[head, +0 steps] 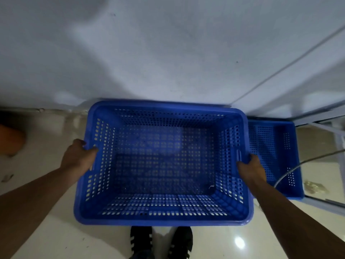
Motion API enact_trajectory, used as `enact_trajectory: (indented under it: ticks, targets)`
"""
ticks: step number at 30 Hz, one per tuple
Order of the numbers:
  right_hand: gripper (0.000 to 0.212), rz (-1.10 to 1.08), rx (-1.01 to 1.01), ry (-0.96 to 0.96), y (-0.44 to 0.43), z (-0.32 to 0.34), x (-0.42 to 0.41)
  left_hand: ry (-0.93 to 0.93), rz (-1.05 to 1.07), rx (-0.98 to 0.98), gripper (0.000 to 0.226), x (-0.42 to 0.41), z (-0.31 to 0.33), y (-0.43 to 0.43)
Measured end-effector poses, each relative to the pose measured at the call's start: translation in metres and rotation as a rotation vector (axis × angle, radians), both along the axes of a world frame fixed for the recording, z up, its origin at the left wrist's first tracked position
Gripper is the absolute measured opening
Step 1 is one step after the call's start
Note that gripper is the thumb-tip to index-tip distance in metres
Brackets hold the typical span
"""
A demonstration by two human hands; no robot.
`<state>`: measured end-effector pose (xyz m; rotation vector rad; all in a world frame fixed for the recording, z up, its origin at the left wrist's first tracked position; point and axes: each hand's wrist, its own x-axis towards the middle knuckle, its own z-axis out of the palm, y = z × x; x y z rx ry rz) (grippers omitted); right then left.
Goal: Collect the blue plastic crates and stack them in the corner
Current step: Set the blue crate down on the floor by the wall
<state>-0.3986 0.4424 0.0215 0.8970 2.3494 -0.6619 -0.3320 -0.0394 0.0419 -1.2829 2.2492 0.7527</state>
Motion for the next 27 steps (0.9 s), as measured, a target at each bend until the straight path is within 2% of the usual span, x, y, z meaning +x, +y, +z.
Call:
enact_trajectory:
  ticks: [6,12,20,24,27]
  targets:
    - [0.053,0.187,-0.122,0.015,-0.035,0.091,-0.018,0.054,-0.205,0.066,0.045,-0.028,0.081,0.029]
    - [0.045,0.461,-0.141,0.201,-0.078,0.267,-0.038,0.231,-0.476,0.068,0.050,-0.065,0.253,0.054]
    - [0.046,0.782,0.004,0.516,-0.131,0.558,-0.037,0.419,-0.805,-0.285,0.063,-0.047,0.543,0.081]
    - [0.044,0.862,0.046,0.715,-0.138,0.678,-0.010,0.520,-0.827,-0.425,0.062,-0.008,0.662,0.094]
    - [0.046,0.890,0.049,0.798,-0.134,0.747,0.026,0.570,-0.797,-0.481,0.063,0.033,0.726,0.102]
